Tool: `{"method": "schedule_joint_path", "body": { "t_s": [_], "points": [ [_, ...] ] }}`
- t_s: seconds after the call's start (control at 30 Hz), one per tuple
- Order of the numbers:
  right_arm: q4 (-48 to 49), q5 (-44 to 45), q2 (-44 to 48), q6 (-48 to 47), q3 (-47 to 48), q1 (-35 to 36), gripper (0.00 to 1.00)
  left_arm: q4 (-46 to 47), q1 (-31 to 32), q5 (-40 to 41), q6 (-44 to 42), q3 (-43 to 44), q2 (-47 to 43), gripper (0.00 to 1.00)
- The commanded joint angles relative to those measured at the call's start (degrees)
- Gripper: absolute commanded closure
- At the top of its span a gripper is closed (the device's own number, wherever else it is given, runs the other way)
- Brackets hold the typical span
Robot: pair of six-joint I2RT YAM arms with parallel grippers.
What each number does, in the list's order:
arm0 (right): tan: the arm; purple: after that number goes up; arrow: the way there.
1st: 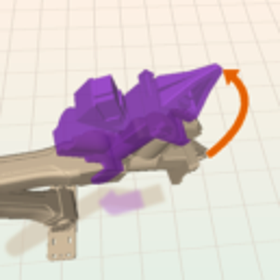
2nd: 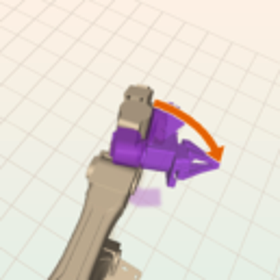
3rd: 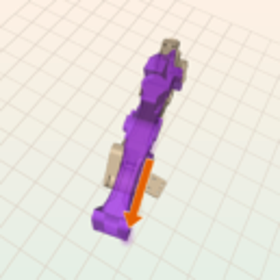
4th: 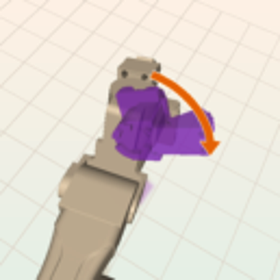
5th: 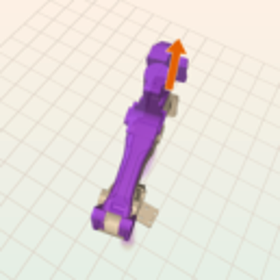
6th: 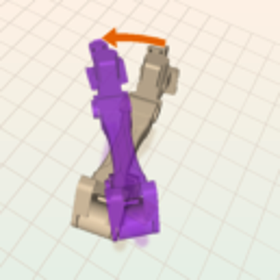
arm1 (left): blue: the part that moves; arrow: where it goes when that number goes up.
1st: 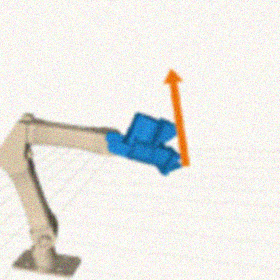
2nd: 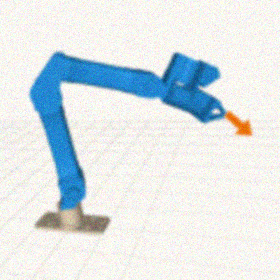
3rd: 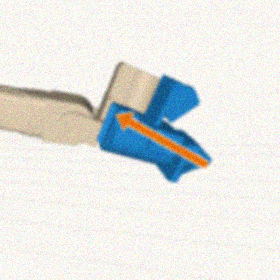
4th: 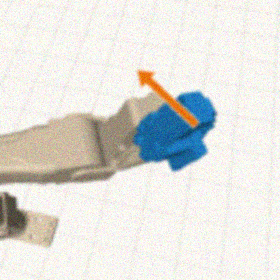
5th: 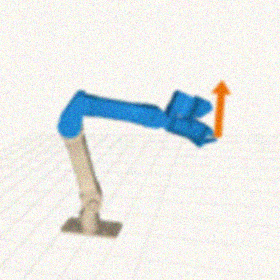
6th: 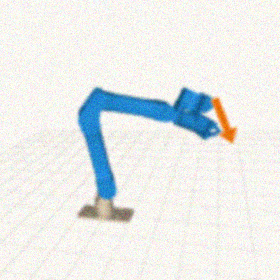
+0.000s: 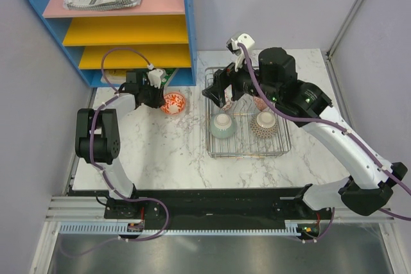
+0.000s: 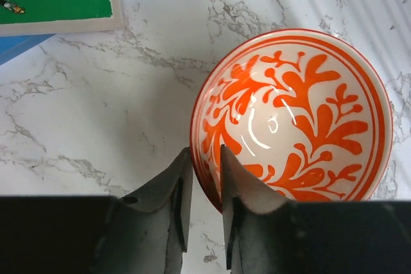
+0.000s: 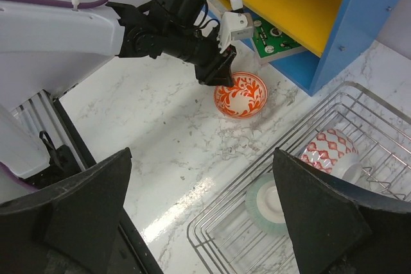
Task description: Load the bowls into the dish rack
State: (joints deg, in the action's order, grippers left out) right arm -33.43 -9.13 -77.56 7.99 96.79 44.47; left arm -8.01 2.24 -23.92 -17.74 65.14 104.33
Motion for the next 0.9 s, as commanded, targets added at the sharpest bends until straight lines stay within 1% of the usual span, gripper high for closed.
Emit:
{"method": "schedule_joint_path", "body": {
  "t_s": [0.0, 0.03, 0.1, 0.27, 0.43, 0.5, 0.7, 0.83, 0.87],
  "points": [
    [0.9, 1.0, 1.2, 1.8, 0.2, 0.4, 0.02, -1.3, 0.8, 0.0, -0.5, 2.1, 0.4, 0.77],
    [0.9, 1.2, 1.3, 1.8, 0.1, 0.5, 0.02, -1.4, 0.9, 0.1, -0.5, 2.0, 0.3, 0.86],
    [1.1, 1.3, 1.2, 1.2, -0.1, 0.6, 0.02, -1.7, 1.1, 0.1, -0.8, 1.7, 0.1, 0.98],
    [1.2, 3.4, 1.2, -0.9, 0.2, 0.5, 0.02, -2.2, 1.2, 0.2, -1.5, 0.9, -1.2, 0.98],
    [1.2, -2.3, 2.8, 0.4, -0.1, 0.6, 0.02, -2.8, 1.2, -0.4, -1.9, -0.1, -3.3, 0.98],
    [1.0, -2.3, 2.2, 0.2, 0.2, 0.6, 0.02, -3.1, 1.2, -0.9, -2.0, -1.0, -4.5, 0.98],
    [2.0, 5.0, 1.8, -2.8, -1.5, 0.5, 0.02, -5.3, 1.2, -4.0, -3.0, -3.2, -9.1, 0.98],
    [2.5, 7.2, 0.5, -7.4, -5.9, 0.6, 0.02, -7.4, 1.3, -8.4, -3.6, -5.4, -14.9, 0.98],
    [2.3, 7.7, 0.4, -10.1, -6.6, 0.5, 0.02, -7.6, 1.3, -10.4, -3.7, -6.3, -17.6, 0.98]
  ]
}}
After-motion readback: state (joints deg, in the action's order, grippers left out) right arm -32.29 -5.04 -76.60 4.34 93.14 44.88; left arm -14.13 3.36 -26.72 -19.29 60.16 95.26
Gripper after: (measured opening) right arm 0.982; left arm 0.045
